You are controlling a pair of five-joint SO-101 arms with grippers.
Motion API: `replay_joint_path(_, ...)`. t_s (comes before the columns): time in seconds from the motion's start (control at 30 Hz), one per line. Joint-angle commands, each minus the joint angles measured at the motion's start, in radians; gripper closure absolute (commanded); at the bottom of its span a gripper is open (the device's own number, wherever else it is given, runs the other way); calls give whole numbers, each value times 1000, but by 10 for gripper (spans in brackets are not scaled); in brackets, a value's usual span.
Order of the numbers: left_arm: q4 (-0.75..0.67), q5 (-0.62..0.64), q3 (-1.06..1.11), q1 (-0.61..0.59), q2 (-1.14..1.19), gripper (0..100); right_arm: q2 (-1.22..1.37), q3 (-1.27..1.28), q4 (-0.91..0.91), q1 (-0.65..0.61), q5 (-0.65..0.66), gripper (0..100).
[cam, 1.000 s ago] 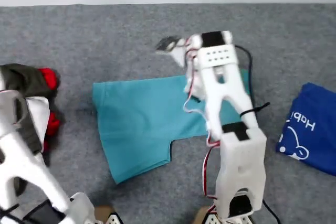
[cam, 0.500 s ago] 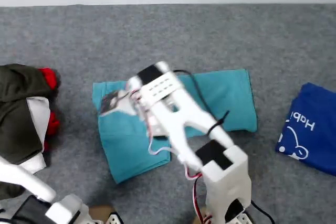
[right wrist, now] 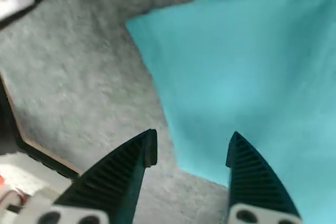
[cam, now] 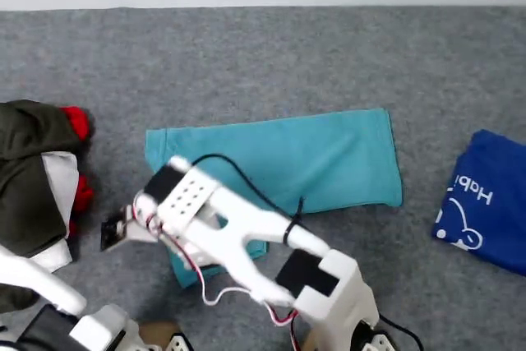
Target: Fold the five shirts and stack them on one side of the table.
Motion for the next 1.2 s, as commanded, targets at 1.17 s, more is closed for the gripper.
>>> replay_joint_path(1.17, -55, -140, -35, -150, -11, 995, -28, 327, -503, -76, -97, 988)
